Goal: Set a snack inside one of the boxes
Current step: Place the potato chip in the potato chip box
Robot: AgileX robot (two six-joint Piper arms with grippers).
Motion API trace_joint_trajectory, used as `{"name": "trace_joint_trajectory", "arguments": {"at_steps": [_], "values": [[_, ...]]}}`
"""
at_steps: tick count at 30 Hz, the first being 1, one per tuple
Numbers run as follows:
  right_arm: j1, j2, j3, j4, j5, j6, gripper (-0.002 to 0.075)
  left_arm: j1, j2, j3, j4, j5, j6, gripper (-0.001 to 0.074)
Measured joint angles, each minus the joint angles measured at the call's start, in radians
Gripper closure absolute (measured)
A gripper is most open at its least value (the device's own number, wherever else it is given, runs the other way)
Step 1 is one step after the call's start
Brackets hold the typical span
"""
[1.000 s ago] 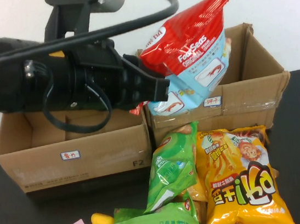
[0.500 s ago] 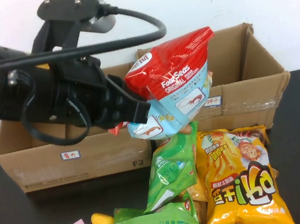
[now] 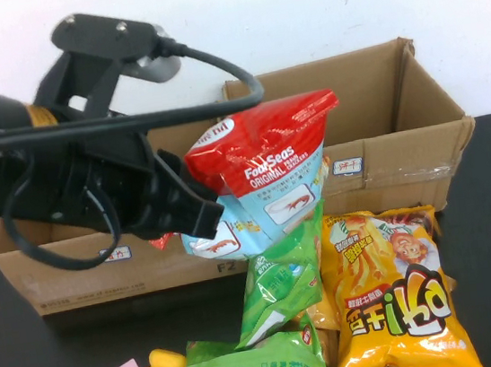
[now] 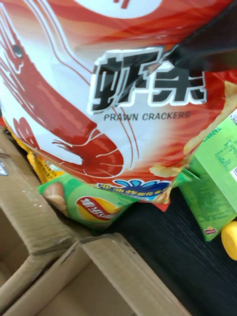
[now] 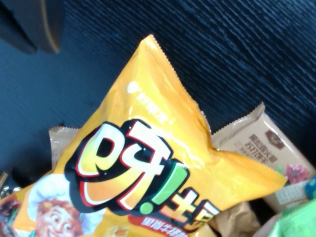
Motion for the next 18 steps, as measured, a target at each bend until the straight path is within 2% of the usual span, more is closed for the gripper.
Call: {"name": "trace_joint_trajectory", "arguments": {"at_steps": [18], "values": [[0.000, 0.000, 0.000, 0.002, 0.017, -0.011, 0.0727, 0.000, -0.098, 0.000, 0.192, 0.045, -0.188, 0.0725]]}}
